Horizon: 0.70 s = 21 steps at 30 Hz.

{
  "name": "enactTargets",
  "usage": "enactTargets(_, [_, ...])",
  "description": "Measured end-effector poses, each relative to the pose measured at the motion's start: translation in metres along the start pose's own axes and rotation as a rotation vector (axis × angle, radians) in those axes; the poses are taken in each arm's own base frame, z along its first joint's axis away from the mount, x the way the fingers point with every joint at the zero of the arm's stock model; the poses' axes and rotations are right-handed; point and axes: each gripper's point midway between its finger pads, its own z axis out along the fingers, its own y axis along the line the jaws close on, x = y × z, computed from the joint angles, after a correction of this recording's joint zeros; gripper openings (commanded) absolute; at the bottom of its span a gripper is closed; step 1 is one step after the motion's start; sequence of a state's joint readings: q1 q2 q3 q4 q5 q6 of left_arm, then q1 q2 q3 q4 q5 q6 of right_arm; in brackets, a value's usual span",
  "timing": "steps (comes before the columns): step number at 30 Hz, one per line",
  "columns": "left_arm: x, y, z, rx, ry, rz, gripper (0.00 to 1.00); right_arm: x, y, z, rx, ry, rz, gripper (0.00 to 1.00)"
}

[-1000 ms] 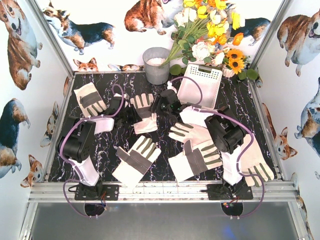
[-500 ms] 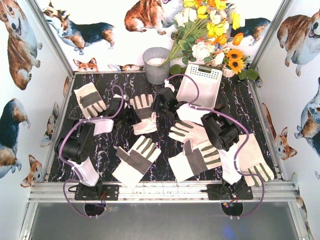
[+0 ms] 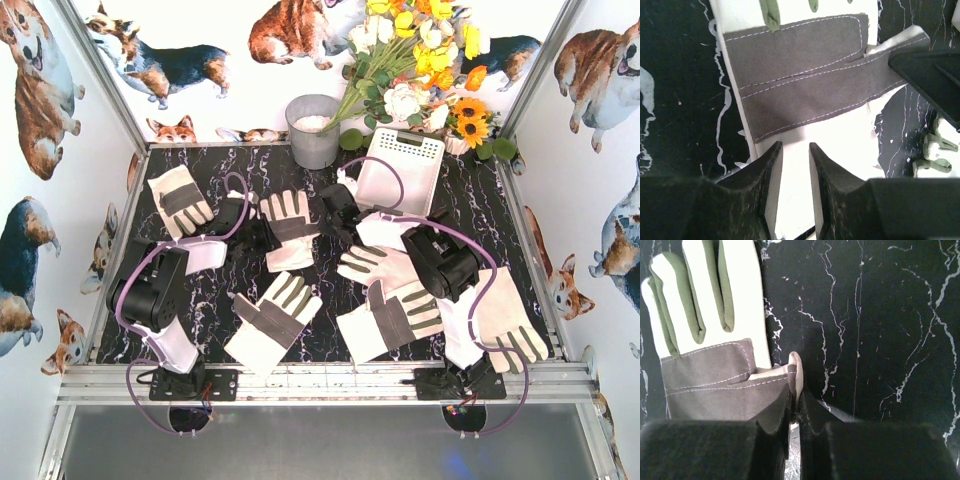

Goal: Put the gloves into the storage basket
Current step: Adjust the glove at the center of the board.

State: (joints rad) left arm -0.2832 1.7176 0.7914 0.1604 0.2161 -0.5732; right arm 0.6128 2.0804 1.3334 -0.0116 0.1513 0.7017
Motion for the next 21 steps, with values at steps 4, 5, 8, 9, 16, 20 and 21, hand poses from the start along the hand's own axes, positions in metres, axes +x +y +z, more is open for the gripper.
enactTargets(4, [0.006, -0.007, 0.001, 0.016, 0.014, 0.024, 0.23, 0.002, -0.011, -0.004, 0.044, -0.008, -0.025, 0.0])
enactTargets(5, [0.007, -0.009, 0.001, 0.02, 0.017, 0.028, 0.23, 0.002, -0.014, -0.007, 0.057, -0.012, -0.03, 0.0])
enactTargets(8, [0.011, -0.013, 0.001, 0.029, 0.025, 0.038, 0.23, 0.002, -0.025, -0.016, 0.097, -0.018, -0.046, 0.0])
enactTargets(9, [0.012, -0.014, 0.001, 0.033, 0.028, 0.041, 0.23, 0.002, -0.028, -0.019, 0.107, -0.021, -0.051, 0.0])
enactTargets(16, [0.015, -0.026, 0.0, 0.074, 0.037, 0.055, 0.53, 0.002, -0.034, -0.029, 0.121, -0.022, -0.071, 0.45])
enactTargets(20, [0.013, -0.031, -0.006, 0.077, 0.029, 0.074, 0.66, -0.001, -0.027, -0.04, 0.072, -0.01, -0.088, 0.56])
enactTargets(21, [0.012, -0.032, -0.008, 0.076, 0.027, 0.077, 0.69, -0.004, -0.024, -0.045, 0.053, -0.011, -0.089, 0.58])
